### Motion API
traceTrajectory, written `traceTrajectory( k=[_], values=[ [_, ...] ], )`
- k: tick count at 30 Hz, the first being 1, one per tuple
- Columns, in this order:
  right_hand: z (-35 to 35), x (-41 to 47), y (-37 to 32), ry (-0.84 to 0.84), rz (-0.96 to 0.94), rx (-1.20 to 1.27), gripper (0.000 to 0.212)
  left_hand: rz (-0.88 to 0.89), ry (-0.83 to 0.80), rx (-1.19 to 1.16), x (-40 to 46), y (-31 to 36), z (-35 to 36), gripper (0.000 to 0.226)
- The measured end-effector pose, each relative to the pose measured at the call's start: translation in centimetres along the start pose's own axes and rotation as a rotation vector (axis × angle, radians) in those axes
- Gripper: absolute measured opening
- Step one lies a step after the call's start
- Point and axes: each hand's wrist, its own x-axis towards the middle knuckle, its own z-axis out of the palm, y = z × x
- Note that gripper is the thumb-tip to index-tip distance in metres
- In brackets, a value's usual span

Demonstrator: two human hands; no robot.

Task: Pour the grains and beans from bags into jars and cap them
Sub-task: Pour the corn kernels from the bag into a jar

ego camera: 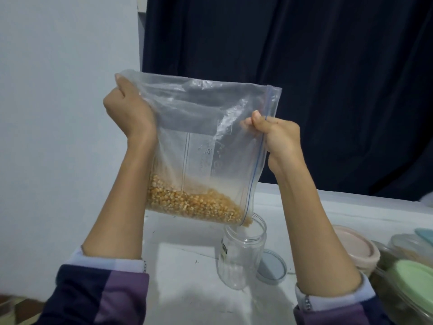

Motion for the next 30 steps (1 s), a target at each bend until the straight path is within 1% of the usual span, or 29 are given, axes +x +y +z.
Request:
traceTrajectory(
  k=[7,11,14,17,19,22,25,28,30],
  values=[
    [-0.1,0.01,0.05,-0.013,-0.022,-0.012,0.02,0.013,-0.016,-0.006,0.14,-0.26,-0.18,0.053],
    [0.15,0.07,-0.12,-0.005,-0.026,-0.003,0.023,0.011,0.006,0.001,0.4,-0.3,-0.45,0.054],
    [0.34,0.04,-0.2,-0.027,-0.021,0.014,0.02,0.003,0.011,0.001,0.47,-0.33,-0.57,0.053],
    [0.37,-0.02,-0.09,0.001,-0.044,-0.02,0.024,0.006,0.011,0.005,0.49,-0.32,-0.61,0.053],
    [0.46,-0.07,0.0,-0.03,-0.04,-0.018,0.022,0.006,0.02,0.01,0.47,-0.29,-0.59,0.053],
    [0.32,-0.04,0.04,-0.015,-0.055,-0.026,0.023,0.003,0.024,0.003,0.5,-0.3,-0.71,0.053],
    [0.22,0.03,-0.16,-0.068,-0.06,-0.025,0.019,-0.001,0.034,-0.006,0.58,-0.29,-0.88,0.053],
    [0.3,0.04,-0.29,-0.048,-0.082,-0.037,0.02,0.003,0.031,-0.013,0.57,-0.15,-0.96,0.052],
    [0.54,0.01,-0.36,-0.072,-0.075,-0.04,0.019,0.005,0.029,-0.029,0.5,-0.11,-0.96,0.053]
  ],
)
